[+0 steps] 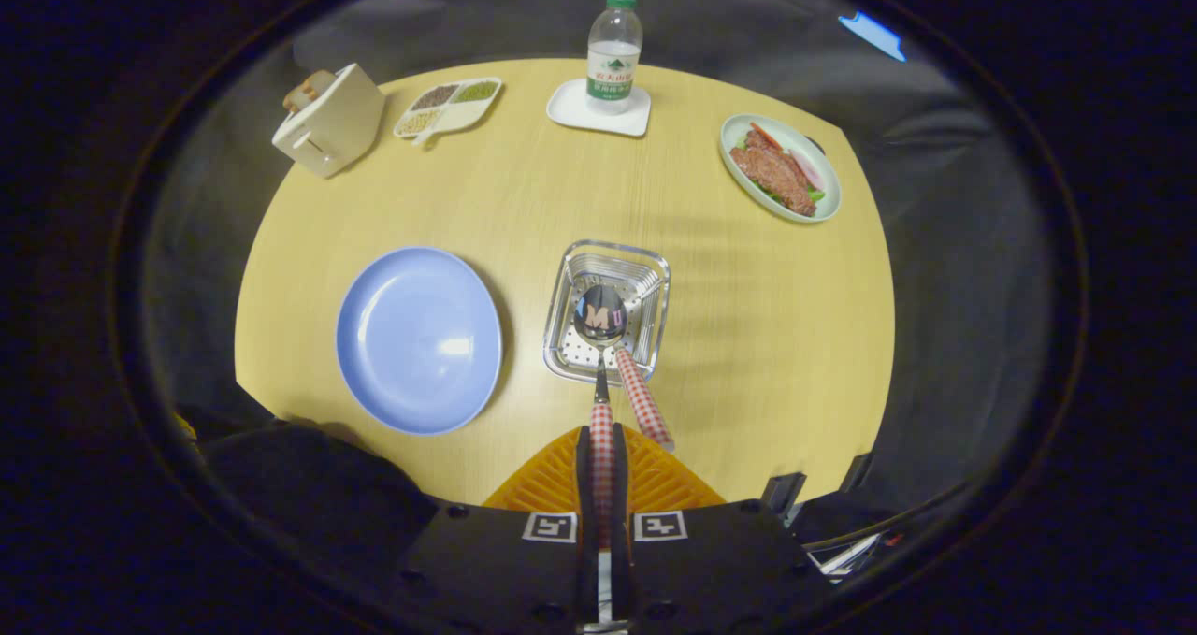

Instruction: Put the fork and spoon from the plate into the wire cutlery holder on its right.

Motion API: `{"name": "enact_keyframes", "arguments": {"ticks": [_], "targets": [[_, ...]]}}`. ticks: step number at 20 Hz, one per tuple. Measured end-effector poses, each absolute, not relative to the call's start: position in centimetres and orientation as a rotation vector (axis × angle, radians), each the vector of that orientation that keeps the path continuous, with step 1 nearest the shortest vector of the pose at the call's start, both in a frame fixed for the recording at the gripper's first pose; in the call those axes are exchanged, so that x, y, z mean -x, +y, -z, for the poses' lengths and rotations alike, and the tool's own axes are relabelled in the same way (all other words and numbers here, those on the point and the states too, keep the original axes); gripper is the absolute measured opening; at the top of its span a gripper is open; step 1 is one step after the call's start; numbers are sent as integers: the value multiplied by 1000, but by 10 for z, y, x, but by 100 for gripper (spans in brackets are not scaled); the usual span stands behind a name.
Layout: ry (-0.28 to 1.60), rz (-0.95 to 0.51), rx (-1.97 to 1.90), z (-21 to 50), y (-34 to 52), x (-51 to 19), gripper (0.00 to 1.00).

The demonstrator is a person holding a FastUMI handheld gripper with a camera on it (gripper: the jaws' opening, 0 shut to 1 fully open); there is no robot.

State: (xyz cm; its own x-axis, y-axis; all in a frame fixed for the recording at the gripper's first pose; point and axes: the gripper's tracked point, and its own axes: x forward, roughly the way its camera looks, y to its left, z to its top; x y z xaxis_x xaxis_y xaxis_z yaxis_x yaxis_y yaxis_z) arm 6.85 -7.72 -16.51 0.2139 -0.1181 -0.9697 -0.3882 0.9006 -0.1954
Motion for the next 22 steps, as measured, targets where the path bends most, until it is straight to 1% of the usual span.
{"name": "enact_keyframes", "arguments": {"ticks": [3, 8, 11, 15, 19, 22], "targets": [[1417, -208, 485, 176, -74, -81, 8], [1423, -233, 470, 190, -55, -97, 11], [1374, -221, 407, 182, -48, -110, 18], [1238, -203, 289, 156, -41, -121, 43], [980, -263, 142, 122, -11, -133, 69], [754, -249, 68, 79, -2, -137, 88]]}}
